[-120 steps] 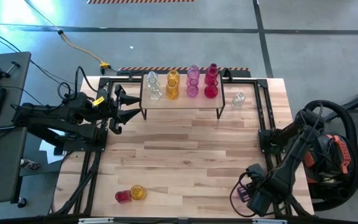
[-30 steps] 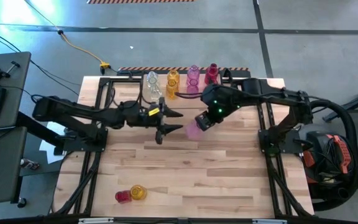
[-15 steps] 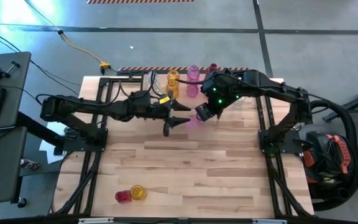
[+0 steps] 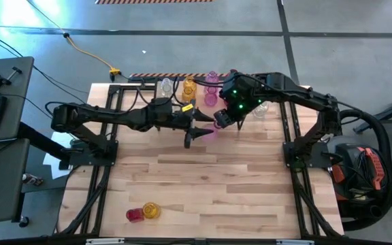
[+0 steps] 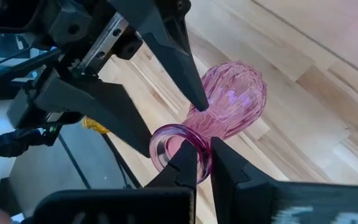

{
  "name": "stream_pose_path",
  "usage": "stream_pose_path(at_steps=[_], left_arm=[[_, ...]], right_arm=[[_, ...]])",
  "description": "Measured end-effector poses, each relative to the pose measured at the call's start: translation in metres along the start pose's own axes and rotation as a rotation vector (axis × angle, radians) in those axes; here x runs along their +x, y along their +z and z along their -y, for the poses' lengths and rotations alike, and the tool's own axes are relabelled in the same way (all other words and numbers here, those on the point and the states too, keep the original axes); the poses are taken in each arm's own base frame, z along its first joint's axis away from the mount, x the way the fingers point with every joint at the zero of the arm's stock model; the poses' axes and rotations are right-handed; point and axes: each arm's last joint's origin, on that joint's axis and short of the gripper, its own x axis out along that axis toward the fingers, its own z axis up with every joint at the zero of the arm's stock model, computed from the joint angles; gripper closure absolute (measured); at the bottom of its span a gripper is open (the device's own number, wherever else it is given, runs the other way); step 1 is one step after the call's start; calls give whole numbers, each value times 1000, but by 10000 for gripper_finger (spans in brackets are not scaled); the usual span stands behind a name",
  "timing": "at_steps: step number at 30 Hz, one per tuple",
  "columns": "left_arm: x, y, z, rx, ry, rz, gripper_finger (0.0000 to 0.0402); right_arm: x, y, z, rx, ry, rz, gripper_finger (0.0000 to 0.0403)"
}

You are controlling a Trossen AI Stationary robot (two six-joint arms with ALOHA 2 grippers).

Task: Sort vases onto shelf
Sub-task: Put the violet vase aligned with the other violet vases on the shelf

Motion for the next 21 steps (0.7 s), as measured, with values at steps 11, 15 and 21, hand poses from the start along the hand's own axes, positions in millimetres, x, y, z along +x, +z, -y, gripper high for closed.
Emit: stream_pose_path(at_steps=[11, 15, 21], left_arm=[[3, -6, -7, -34, 22, -19, 200], [2, -6, -7, -35, 21, -23, 200], [2, -6, -7, -26, 22, -24, 200]], right_arm=[[0, 2, -2, -7, 40, -4, 402], [1, 6, -5, -23, 75, 28, 402], [5, 7, -5, -15, 70, 14, 402]])
